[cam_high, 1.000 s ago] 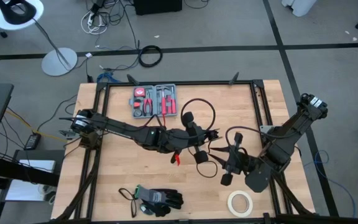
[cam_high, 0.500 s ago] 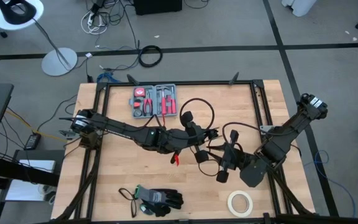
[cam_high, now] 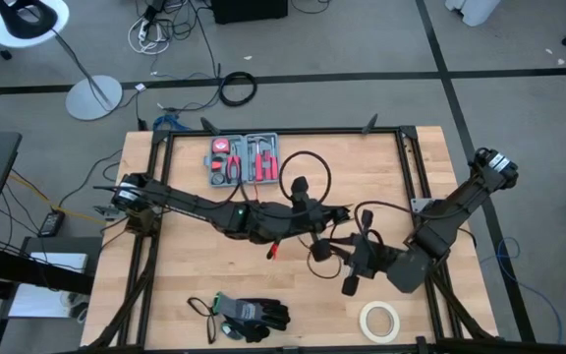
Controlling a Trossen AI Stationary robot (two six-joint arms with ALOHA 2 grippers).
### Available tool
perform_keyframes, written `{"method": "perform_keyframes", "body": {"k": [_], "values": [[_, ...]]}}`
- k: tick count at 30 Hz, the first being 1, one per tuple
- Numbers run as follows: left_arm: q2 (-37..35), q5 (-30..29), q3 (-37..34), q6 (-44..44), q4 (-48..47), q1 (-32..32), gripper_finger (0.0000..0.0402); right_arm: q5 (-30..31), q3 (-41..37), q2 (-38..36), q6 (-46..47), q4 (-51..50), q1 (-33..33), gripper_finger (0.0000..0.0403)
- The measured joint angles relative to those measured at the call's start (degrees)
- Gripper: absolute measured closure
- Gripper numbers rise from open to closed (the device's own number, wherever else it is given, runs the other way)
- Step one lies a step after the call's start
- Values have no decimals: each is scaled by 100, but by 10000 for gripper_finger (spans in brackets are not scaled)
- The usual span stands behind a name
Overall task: Coil cords
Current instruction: Coil the black wire cable into the black spool
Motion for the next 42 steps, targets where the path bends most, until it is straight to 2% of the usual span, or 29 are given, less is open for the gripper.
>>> {"method": "perform_keyframes", "body": {"k": [4,10,13,18,21,25,29,36,42], "values": [[0,89,0,-14,164,-21,402,45,-185,-2,-244,365,-160,399],[9,56,-4,-120,231,-42,402,797,-312,2,-244,332,-256,399],[9,98,-4,-139,286,-61,402,977,-312,7,-439,495,-257,399],[-22,125,0,-142,300,-68,402,571,-316,-2,-876,905,-322,399],[-17,159,0,-140,293,-79,402,-300,-316,-4,-847,832,-460,399],[-15,164,-7,-201,328,-84,402,-853,-312,-31,-889,756,-540,399],[-9,159,-7,-149,333,-136,402,-688,-308,-12,-889,738,-482,390],[17,334,7,-148,592,-143,402,-607,-316,27,-462,135,-341,321],[17,402,7,-142,629,-146,402,-504,-316,17,-285,-21,-186,321]]}}
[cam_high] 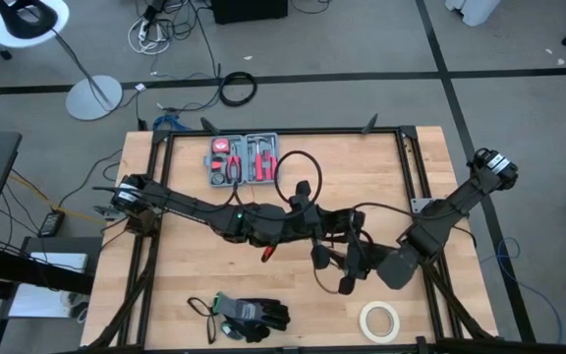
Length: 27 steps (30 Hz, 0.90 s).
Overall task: Coil cords
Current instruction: Coil the black wire cable into the black spool
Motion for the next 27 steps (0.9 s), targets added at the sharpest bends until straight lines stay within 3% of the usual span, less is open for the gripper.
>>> {"method": "perform_keyframes", "body": {"k": [10,19,24,27], "values": [[-2,-35,0,15,-14,2,402,439,0,-2,11,-4,516,337],[-7,-41,-2,43,44,2,402,577,0,-11,10,53,522,342],[-7,-42,-2,129,76,2,402,584,0,-11,8,55,491,388],[-7,-42,-2,129,67,2,401,582,0,-11,50,55,461,392]]}}
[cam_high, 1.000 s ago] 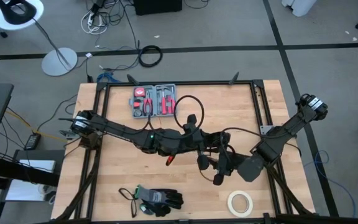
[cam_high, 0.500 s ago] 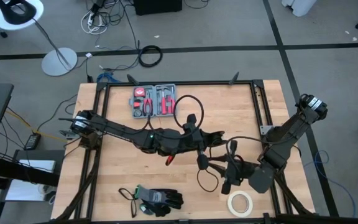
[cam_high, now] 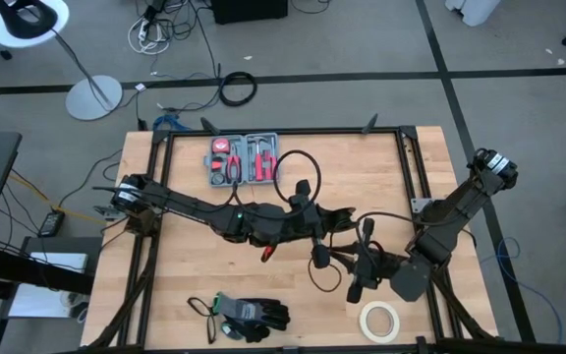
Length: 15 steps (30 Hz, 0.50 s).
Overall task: Coil cords
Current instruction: Coil the black wire cable into the black spool
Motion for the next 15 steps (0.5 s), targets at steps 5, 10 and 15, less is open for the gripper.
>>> {"method": "perform_keyframes", "body": {"k": [5,10,15], "values": [[-2,-2,0,0,1,0,402,-104,2,-2,110,0,-13,371],[-2,-4,0,-2,1,0,402,-192,4,-2,108,95,-31,355],[-3,-6,-2,-2,3,0,402,-426,4,-4,105,227,-134,351]]}}
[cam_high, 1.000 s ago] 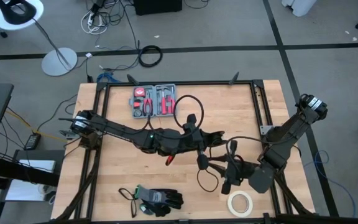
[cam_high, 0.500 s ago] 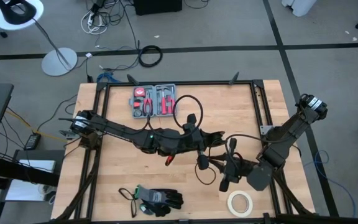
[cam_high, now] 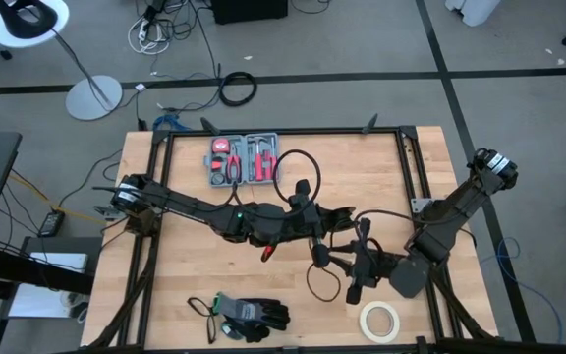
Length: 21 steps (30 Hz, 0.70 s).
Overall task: Coil cords
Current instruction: Coil the black wire cable into the black spool
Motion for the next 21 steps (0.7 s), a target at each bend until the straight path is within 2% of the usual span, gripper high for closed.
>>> {"method": "perform_keyframes", "body": {"k": [7,14,21], "values": [[-1,1,-2,0,-1,0,401,-180,0,0,2,51,-141,355],[-1,1,-2,13,8,0,402,-175,0,0,-136,115,-163,393],[-3,-1,-3,14,69,2,402,-302,0,0,-81,153,-591,397]]}}
